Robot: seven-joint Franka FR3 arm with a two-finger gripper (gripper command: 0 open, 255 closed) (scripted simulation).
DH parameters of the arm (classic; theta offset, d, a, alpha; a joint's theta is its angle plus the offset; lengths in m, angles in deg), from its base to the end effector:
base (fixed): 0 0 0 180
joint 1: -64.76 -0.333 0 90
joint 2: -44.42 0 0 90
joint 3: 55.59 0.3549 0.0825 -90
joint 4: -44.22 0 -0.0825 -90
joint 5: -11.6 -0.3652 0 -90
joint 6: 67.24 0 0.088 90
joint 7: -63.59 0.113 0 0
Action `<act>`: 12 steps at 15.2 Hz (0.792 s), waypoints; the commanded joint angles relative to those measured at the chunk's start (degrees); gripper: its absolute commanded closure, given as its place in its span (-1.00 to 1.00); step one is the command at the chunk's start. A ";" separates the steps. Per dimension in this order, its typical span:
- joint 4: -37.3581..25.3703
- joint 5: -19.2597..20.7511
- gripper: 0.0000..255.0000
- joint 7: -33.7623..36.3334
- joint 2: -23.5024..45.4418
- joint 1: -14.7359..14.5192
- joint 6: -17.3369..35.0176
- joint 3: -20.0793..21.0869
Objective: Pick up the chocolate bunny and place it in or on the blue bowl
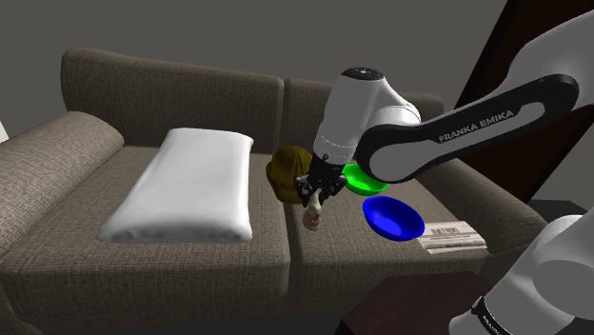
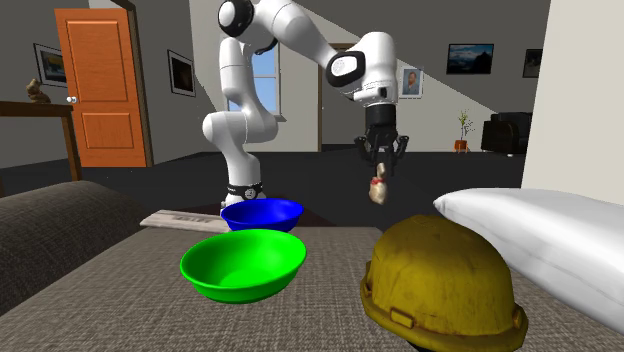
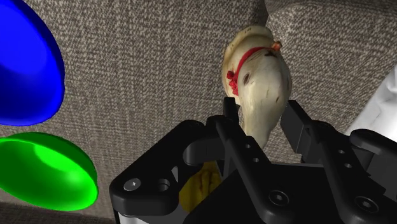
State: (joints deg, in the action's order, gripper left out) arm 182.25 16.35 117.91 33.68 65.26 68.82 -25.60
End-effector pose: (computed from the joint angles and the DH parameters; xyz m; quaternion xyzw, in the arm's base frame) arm 0.4002 0.2314 0.4316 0.9772 -0.1874 0.0981 0.0158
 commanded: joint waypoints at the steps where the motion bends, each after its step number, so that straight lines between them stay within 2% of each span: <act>1: -0.84 -0.82 1.00 -0.71 -1.02 -0.24 -1.74 -0.25; 10: -4.75 -3.09 1.00 -3.15 -4.45 -0.86 -8.63 -1.44; 12: -1.26 -4.93 1.00 -6.61 -8.33 -0.99 -8.56 -3.69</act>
State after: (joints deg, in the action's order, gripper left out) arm 179.85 12.38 113.14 27.29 64.34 60.80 -28.15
